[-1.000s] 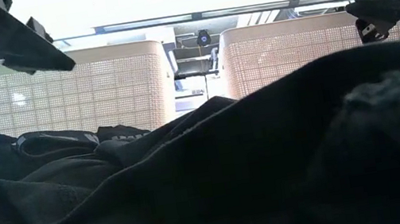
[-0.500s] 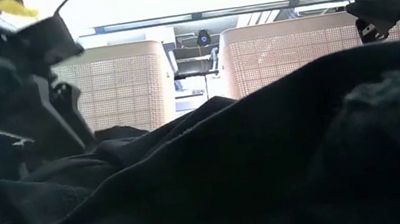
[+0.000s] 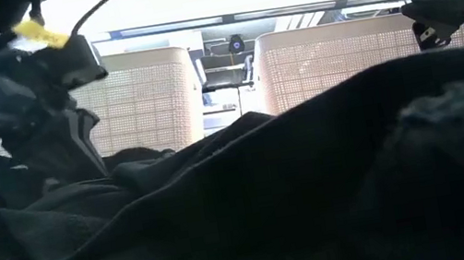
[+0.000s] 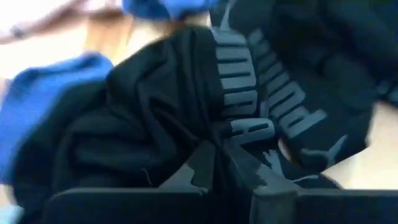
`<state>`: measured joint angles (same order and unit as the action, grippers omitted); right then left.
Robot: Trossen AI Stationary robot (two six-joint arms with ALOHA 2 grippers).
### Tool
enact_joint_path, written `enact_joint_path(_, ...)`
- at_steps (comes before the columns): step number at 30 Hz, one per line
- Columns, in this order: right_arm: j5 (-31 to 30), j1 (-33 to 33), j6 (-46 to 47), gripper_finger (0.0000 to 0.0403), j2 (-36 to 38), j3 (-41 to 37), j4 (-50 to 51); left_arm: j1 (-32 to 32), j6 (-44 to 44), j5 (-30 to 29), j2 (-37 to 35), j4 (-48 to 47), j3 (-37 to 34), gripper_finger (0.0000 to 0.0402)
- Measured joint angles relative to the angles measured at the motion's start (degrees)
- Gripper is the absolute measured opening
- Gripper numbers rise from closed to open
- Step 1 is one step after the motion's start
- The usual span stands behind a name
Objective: Sort clothes
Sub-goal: Put the black boxer into the left white laundry bin
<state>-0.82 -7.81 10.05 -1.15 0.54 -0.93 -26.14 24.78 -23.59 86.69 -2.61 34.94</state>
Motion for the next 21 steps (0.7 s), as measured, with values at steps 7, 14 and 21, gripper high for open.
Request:
enact_joint_path(7, 0.0, 0.0, 0.0, 0.0073, 0.0, 0.0, 0.0, -1.8, -7.7, -6.0, -8.0, -0.9, 4.7, 0.0003)
enact_joint_path(14, 0.0, 0.0, 0.0, 0.0073, 0.0, 0.0, 0.0, -1.5, -19.7, -12.1, -13.9, 3.6, 8.0, 0.0001)
enact_joint_path(21, 0.0, 0.0, 0.0, 0.0073, 0.0, 0.0, 0.0, 0.2, -31.4, -13.0, -16.3, 7.0, 14.5, 0.0001)
